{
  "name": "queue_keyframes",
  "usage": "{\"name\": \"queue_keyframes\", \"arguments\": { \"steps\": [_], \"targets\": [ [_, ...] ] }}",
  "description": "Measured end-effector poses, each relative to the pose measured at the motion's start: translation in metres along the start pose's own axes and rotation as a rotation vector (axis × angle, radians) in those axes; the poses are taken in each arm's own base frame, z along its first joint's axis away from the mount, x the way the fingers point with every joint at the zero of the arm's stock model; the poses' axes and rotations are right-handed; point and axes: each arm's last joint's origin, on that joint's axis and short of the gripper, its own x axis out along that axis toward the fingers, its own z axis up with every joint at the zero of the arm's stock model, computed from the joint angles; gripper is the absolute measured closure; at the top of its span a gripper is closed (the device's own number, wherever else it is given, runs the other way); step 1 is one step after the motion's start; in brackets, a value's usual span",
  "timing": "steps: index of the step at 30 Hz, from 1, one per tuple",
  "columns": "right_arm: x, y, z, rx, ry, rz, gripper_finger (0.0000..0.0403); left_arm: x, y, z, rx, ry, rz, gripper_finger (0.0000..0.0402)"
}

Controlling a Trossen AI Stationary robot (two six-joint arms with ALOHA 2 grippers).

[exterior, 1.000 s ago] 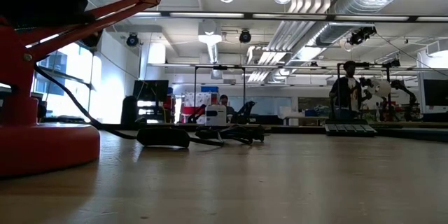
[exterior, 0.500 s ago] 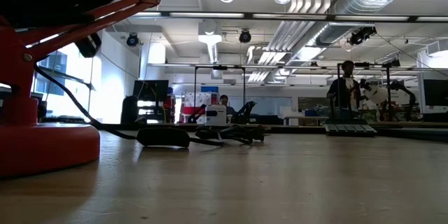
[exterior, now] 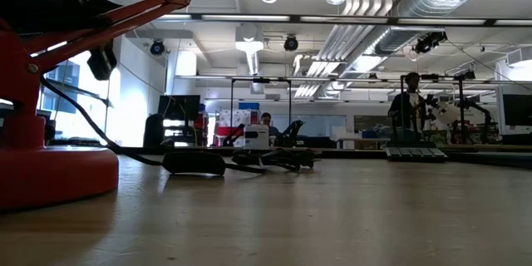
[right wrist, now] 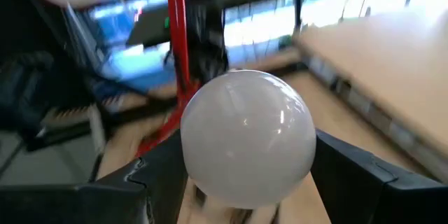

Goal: Screw lightbulb
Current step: Remove the white lightbulb from the red lamp

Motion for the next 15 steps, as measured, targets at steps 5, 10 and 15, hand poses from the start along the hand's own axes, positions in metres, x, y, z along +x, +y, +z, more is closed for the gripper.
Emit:
{"name": "queue_keyframes", "arguments": {
  "steps": [5,10,15],
  "targets": [
    [-0.013,-0.006,-0.02,0.053,0.104,0.017,0.0148,0.0,0.0,0.0,0.001,0.006,0.001,0.0402],
    [-0.015,-0.018,-0.078,0.202,0.098,0.039,0.0148,0.0,-0.001,0.001,-0.018,-0.006,-0.008,0.0402],
    [0.003,-0.022,-0.118,0.328,-0.172,0.131,0.0148,0.0,-0.001,0.002,-0.02,-0.024,-0.003,0.0402]
  ]
}}
